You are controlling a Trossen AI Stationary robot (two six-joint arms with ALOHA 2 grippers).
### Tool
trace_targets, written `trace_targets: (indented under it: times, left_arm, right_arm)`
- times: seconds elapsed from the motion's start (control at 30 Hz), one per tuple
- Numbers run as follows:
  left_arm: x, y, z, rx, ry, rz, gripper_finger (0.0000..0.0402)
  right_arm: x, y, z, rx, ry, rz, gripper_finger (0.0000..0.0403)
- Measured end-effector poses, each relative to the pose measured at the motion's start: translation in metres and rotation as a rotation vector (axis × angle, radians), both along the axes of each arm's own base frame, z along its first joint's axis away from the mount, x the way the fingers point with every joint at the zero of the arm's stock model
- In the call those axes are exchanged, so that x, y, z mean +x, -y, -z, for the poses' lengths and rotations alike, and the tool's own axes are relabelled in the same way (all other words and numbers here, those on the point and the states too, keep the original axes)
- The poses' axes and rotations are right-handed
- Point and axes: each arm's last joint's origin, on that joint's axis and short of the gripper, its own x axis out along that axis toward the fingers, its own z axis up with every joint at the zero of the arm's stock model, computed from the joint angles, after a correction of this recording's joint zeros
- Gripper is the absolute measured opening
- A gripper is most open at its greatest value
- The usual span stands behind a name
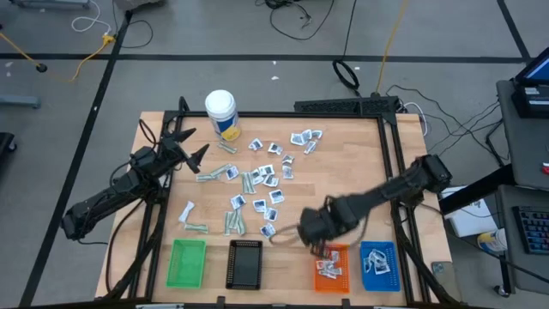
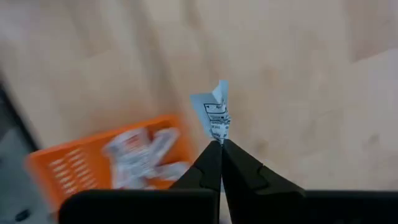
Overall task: Pick & Place First Aid Supplies
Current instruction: Put the ointment pack into the orange bin
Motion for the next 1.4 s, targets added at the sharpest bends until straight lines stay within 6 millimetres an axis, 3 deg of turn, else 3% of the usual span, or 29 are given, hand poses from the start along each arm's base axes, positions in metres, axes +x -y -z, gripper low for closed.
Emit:
trace_targets:
  times: [0.3,0.47,0.53,0.83,1.1,1.23,1.4]
  left_arm:
    - [0.0,0.0,0.0,0.0,0.0,0.0,0.0397]
    - [0.0,0.0,0.0,0.0,0.0,0.001,0.0397]
    - [0.0,0.0,0.0,0.0,0.0,0.0,0.0397]
    - [0.0,0.0,0.0,0.0,0.001,-0.005,0.0397]
    - [0.0,0.0,0.0,0.0,0.001,-0.005,0.0397]
    - [0.0,0.0,0.0,0.0,0.001,-0.005,0.0397]
    - [0.0,0.0,0.0,0.0,0.0,-0.005,0.0397]
  right_arm:
    - [-0.028,-0.069,-0.001,0.093,-0.041,0.051,0.0]
    - [-0.036,-0.084,0.003,0.099,-0.053,0.07,0.0]
    - [-0.037,-0.09,0.013,0.087,-0.061,0.059,0.0]
    - [-0.031,-0.094,0.068,0.041,-0.115,0.039,0.0]
    - [-0.035,-0.09,0.086,0.026,-0.13,0.031,0.0005]
    - [-0.033,-0.089,0.086,0.031,-0.128,0.024,0.0046]
    - [-0.031,-0.087,0.086,0.029,-0.128,0.054,0.0135]
